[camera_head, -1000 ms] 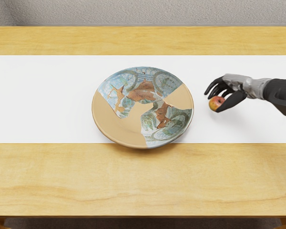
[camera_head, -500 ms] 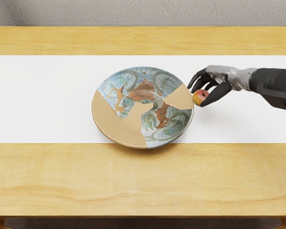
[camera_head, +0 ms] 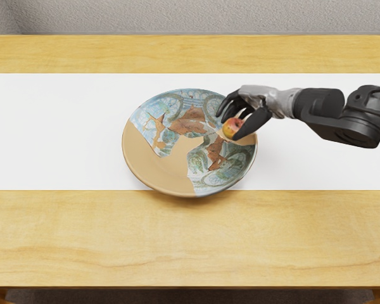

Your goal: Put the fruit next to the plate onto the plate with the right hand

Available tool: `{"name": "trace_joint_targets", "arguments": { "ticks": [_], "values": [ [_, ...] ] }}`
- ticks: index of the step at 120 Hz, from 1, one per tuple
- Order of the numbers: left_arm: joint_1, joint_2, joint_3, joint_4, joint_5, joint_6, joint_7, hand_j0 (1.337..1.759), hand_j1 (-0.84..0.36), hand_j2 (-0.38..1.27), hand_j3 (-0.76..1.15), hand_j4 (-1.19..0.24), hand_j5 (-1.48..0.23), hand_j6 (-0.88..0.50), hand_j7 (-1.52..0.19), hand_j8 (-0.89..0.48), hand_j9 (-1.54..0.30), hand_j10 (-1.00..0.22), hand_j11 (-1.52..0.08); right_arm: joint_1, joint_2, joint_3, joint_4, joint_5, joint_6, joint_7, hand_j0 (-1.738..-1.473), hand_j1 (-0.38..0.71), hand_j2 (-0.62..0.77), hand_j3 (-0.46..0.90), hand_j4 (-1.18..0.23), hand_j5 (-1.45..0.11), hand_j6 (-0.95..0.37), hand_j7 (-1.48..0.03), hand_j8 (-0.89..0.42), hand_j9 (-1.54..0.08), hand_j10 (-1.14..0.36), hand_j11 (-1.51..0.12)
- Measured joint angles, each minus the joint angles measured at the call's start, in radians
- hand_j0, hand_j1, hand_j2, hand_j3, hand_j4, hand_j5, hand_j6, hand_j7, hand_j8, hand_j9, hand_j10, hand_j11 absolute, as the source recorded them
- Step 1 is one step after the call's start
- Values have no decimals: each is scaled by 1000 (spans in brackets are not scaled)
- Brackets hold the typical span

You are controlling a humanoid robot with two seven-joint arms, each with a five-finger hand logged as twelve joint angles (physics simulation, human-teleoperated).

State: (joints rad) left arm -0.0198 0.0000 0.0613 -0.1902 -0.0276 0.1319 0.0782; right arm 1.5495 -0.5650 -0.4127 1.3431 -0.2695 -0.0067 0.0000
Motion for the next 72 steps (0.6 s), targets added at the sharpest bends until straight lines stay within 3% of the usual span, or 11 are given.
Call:
{"name": "trace_joint_targets", "arguments": {
  "ticks": [32, 72],
  "values": [
    [1, 0, 0, 0, 0, 0, 0, 1658, 339, 2, 0, -9, -11, -9, -11, -9, -11, -9, -11, 2, 47, -7, -1, 16, -41, -11, -1657, 243, 33, 0, -548, -739, -557, -725, -386, -729, -447, -731],
    [0, 0, 0, 0, 0, 0, 0, 1658, 339, 2, 0, -9, -11, -9, -11, -9, -11, -9, -11, 6, 33, -2, 8, 50, -92, -29, -1658, 6, -33, 0, -308, -405, -310, -402, -276, -403, -288, -403]
  ]
}}
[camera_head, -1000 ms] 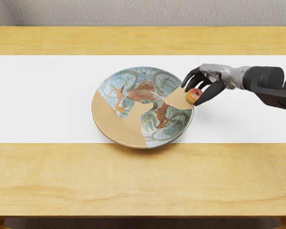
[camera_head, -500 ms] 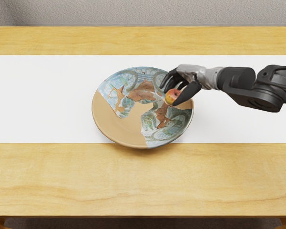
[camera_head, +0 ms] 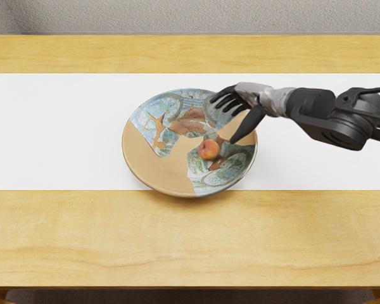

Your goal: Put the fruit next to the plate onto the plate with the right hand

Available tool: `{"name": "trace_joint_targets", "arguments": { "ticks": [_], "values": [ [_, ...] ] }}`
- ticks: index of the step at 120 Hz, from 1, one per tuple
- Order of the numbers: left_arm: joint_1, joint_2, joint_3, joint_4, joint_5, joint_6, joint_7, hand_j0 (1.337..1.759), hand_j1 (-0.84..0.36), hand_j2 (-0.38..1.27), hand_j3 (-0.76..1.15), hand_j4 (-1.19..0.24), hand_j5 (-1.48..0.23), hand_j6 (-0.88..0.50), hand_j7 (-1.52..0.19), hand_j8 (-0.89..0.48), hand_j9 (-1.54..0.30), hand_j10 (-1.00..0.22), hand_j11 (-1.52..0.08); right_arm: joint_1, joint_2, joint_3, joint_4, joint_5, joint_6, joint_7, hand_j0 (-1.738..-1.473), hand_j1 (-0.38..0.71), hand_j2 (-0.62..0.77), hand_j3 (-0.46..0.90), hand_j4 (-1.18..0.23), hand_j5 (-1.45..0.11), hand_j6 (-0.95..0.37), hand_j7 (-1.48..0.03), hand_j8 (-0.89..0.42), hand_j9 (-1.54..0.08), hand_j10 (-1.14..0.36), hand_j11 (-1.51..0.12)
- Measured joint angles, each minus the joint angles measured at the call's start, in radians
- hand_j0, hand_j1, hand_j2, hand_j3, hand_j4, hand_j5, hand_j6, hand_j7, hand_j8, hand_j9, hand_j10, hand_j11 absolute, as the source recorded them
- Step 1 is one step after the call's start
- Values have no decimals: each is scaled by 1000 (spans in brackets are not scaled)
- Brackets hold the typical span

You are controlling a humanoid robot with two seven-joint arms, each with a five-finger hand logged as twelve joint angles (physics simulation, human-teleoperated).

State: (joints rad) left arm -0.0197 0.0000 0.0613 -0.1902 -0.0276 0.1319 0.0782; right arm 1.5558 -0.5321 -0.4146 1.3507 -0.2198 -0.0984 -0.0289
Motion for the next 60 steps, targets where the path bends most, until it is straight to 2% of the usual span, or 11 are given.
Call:
{"name": "trace_joint_targets", "arguments": {
  "ticks": [19, 35, 60],
  "values": [
    [0, 0, 0, 0, 0, 0, 0, 1658, 339, 2, 0, -9, -11, -9, -11, -9, -11, -9, -11, 20, -97, 55, 37, -10, 85, -42, -1658, -51, -37, 0, -254, -333, -256, -331, -240, -332, -245, -332],
    [1, 0, 0, 0, 0, 0, 0, 1658, 339, 2, 0, -9, -11, -9, -11, -9, -11, -9, -11, 25, -272, 116, 44, -30, 288, -73, -1658, -77, -38, 0, -231, -300, -231, -299, -223, -300, -226, -300],
    [-2, 0, 1, -6, 2, -1, 0, 1658, 339, 2, 0, -9, -11, -9, -11, -9, -11, -9, -11, 22, -532, 147, 42, -48, 530, -84, -1658, -147, -30, 0, -172, -222, -173, -222, -169, -222, -170, -222]
  ]
}}
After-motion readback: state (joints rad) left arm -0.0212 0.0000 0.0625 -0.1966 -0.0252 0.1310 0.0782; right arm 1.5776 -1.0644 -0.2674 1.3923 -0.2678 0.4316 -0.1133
